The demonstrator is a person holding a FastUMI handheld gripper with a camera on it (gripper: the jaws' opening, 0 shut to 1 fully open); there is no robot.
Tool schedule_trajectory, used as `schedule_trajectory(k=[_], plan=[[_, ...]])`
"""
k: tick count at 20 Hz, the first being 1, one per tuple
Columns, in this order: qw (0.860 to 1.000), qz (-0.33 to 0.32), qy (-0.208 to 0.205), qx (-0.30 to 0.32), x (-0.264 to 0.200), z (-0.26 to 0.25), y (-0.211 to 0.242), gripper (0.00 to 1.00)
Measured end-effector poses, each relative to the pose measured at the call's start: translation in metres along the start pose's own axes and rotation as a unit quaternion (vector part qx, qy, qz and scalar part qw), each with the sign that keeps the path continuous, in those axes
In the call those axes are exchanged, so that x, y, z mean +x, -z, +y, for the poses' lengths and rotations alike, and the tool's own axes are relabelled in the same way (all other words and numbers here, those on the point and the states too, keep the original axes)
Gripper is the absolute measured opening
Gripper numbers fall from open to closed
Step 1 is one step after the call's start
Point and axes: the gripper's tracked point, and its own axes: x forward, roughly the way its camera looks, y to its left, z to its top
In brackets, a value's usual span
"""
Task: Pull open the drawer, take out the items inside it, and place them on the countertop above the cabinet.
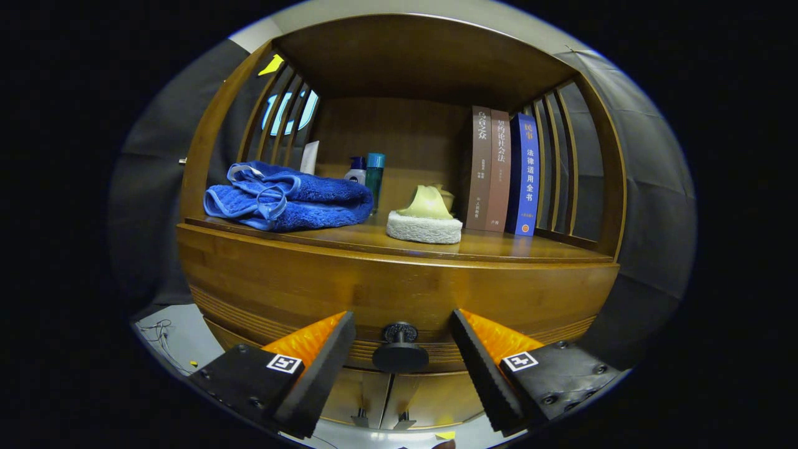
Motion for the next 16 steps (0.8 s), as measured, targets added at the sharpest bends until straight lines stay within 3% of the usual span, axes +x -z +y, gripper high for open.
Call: schedule_trajectory(k=[3,8,16], plan=[[1.000,0.021,0.002,0.003,-0.007,-0.002,0.004,1.00],[1.000,0.011,-0.001,0.020,-0.061,0.002,-0.025,0.99],[0.998,-0.045,-0.011,0.049,-0.121,0.003,-0.165,0.99]])
